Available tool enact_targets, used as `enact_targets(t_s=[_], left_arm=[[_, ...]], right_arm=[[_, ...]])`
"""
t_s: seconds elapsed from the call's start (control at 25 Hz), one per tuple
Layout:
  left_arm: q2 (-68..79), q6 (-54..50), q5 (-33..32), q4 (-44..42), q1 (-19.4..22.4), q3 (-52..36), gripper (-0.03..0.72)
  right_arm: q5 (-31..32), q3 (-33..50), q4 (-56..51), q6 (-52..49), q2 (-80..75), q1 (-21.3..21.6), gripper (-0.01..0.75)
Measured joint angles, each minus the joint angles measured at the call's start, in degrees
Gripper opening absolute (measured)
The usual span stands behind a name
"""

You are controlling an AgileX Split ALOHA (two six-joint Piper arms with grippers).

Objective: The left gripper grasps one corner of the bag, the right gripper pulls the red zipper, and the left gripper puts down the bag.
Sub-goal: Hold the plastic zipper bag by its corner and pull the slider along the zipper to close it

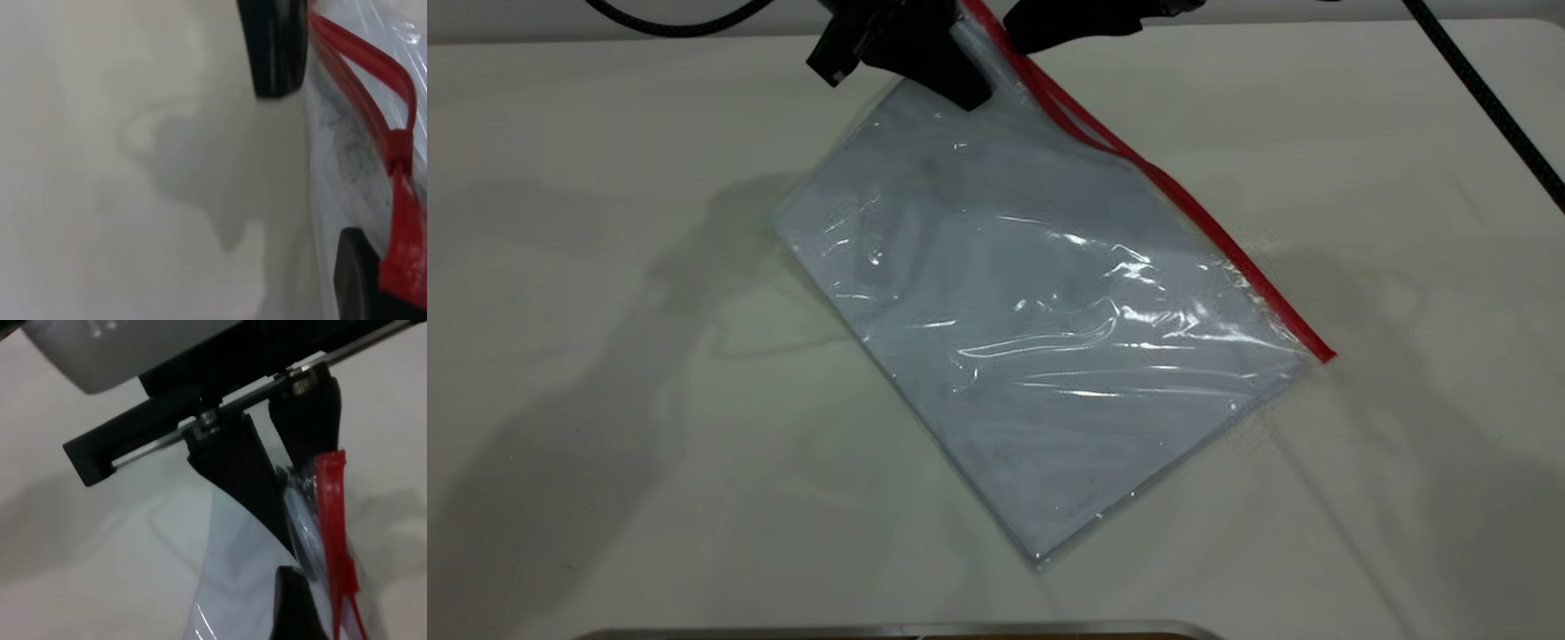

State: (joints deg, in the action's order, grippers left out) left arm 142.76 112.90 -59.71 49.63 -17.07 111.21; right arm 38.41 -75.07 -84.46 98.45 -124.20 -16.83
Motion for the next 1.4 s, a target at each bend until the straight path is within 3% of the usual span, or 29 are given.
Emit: enact_targets(t_s=[0.36, 0.72, 0.96, 1.4], left_arm=[[0.00, 1.32, -0.11, 4.08, -0.31, 0.00, 0.053], [0.00, 1.43, -0.11, 4.08, -0.31, 0.00, 0.053], [0.00, 1.43, -0.17, 4.08, -0.31, 0.00, 0.053], [0.00, 0.02, -0.22, 3.66, -0.48, 0.53, 0.053]], right_arm=[[0.05, 0.00, -0.16, 0.16, 0.00, 0.00, 0.488], [0.71, 0.00, -0.21, 0.16, 0.00, 0.00, 0.202], [0.71, 0.00, 0.06, 0.16, 0.00, 0.05, 0.068], [0.72, -0.55, 7.44, -5.31, 0.00, 0.12, 0.044]])
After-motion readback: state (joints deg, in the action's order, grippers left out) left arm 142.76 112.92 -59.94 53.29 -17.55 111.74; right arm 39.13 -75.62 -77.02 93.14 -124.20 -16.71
